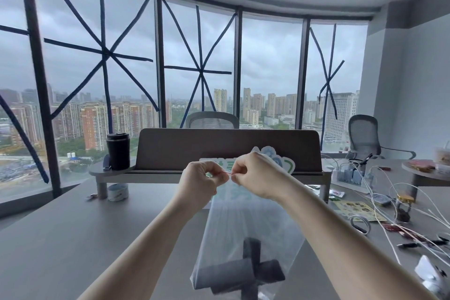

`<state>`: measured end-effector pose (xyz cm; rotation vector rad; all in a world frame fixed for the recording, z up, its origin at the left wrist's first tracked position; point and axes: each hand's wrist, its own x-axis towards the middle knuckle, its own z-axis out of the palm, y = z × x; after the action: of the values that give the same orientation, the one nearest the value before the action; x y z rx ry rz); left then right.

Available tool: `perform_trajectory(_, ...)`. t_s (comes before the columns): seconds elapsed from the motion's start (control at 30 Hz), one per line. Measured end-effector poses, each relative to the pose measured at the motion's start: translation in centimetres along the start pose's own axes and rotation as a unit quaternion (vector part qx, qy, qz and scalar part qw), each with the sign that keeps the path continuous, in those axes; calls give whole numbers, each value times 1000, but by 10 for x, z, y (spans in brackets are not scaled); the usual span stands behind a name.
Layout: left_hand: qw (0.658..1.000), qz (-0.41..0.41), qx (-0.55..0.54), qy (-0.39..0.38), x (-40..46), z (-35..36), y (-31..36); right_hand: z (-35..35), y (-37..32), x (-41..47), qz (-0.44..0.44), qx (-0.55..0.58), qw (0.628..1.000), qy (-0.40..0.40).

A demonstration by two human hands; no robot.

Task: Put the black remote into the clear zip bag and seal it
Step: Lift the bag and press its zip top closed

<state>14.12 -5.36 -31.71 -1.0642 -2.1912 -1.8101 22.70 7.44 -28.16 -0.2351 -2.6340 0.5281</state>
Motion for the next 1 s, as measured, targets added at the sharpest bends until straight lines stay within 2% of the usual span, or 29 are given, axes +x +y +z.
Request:
perform_trajectory(0.13, 1000, -3, -7, 29, 2, 3, -6, 3, 0, 0, -8, -17, 1000, -12)
perform_trajectory(0.37, 993, -24, -55, 105, 6, -6, -16, 5, 14, -13, 7, -42, 999, 13)
perform_trajectory(1.0, 975, -64, -113, 180, 14, -67, -47, 14, 29, -18, 14, -63, 997, 39)
